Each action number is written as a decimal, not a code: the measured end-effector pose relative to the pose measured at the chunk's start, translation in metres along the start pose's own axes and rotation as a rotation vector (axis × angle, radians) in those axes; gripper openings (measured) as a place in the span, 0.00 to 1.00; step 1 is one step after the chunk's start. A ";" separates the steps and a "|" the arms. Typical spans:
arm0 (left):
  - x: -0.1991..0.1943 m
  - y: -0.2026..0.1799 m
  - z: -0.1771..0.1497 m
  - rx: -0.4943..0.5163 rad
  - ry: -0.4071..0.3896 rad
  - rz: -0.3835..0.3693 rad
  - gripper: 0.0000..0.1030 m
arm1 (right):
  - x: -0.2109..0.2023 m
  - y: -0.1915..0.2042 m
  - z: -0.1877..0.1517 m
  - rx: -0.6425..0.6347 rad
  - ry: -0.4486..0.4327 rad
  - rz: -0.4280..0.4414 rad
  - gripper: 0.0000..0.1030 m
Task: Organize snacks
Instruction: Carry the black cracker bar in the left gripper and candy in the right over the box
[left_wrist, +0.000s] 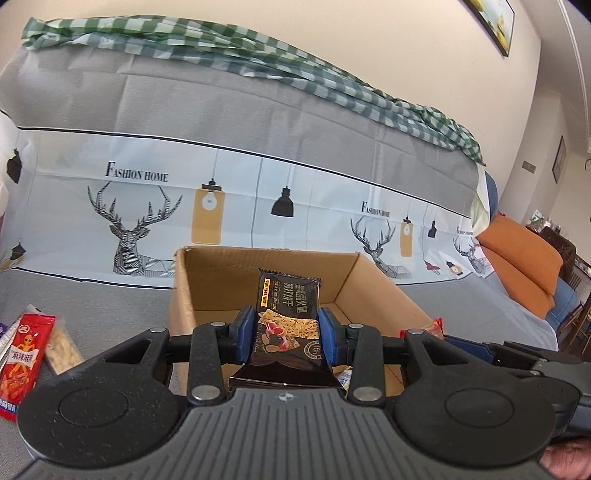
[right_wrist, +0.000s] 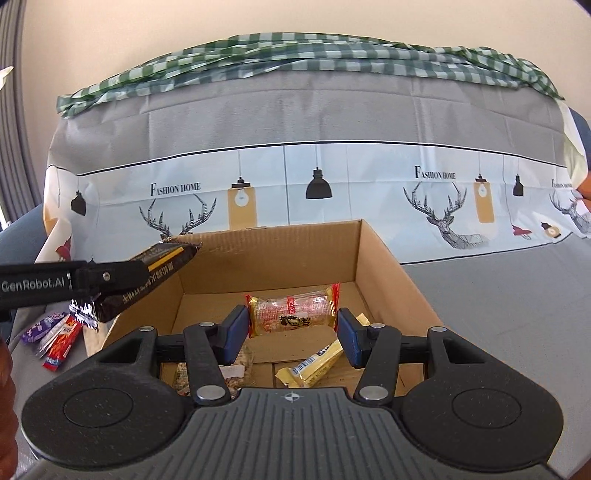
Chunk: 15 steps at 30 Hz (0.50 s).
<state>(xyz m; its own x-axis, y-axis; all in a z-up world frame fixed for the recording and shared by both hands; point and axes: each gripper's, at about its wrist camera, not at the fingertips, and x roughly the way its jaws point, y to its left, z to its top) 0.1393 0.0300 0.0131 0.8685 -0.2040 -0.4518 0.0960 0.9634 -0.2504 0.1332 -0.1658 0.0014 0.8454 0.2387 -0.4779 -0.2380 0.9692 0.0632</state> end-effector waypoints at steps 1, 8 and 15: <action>0.001 -0.002 -0.001 0.005 0.001 -0.003 0.40 | 0.000 0.000 0.000 0.005 0.003 -0.004 0.53; 0.010 -0.011 -0.004 0.021 0.007 -0.019 0.40 | 0.002 0.000 -0.002 0.006 0.009 -0.024 0.53; 0.014 -0.017 -0.006 0.041 0.011 -0.026 0.40 | 0.002 -0.001 -0.002 0.006 0.001 -0.050 0.53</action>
<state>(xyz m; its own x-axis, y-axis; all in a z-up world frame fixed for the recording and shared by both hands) 0.1473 0.0101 0.0060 0.8601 -0.2303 -0.4552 0.1380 0.9641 -0.2269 0.1344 -0.1663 -0.0013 0.8559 0.1896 -0.4812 -0.1920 0.9804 0.0447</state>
